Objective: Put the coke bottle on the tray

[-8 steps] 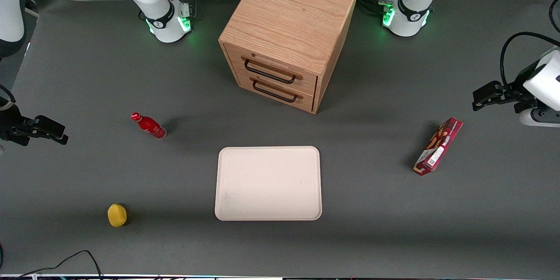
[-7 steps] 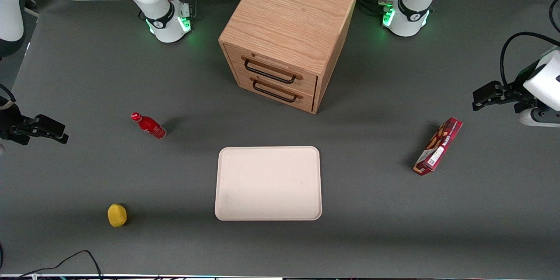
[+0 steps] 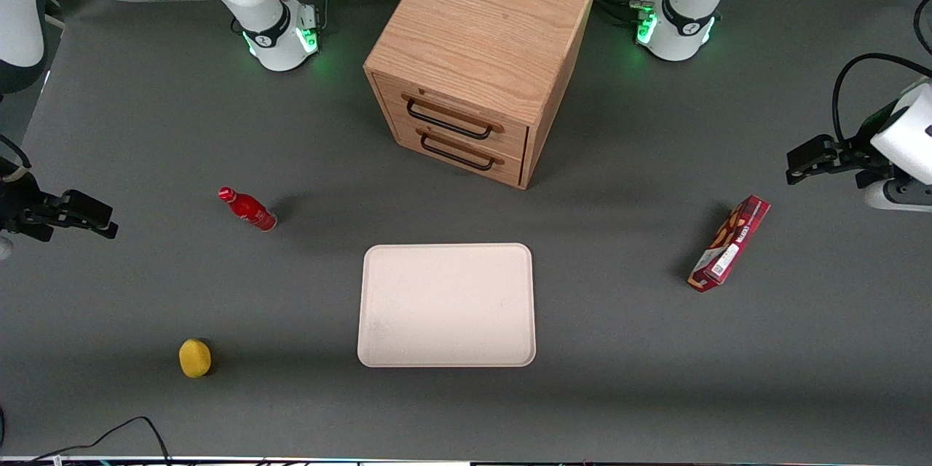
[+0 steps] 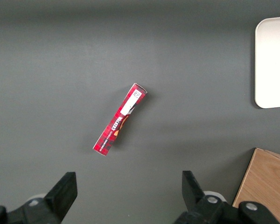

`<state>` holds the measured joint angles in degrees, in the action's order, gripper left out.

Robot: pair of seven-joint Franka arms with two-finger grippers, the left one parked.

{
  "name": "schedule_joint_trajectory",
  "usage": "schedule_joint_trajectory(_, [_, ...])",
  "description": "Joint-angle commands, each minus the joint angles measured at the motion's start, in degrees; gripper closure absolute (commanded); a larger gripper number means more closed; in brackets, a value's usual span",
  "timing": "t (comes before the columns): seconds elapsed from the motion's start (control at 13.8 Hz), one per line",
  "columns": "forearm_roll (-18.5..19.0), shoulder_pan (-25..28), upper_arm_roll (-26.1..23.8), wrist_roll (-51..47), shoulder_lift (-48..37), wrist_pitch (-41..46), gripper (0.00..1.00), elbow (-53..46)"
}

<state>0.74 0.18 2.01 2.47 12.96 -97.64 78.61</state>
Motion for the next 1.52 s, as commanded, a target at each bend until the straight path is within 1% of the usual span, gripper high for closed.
schedule_joint_trajectory(0.0, [0.5, 0.8, 0.3, -0.7, 0.4, 1.3, 0.00, -1.1])
schedule_joint_trajectory(0.58, [0.1, 1.0, 0.1, -0.7, 0.8, 1.3, 0.00, 0.9])
schedule_joint_trajectory(1.45, [0.1, 1.1, 0.1, -0.8, 1.0, 1.8, 0.00, 1.1])
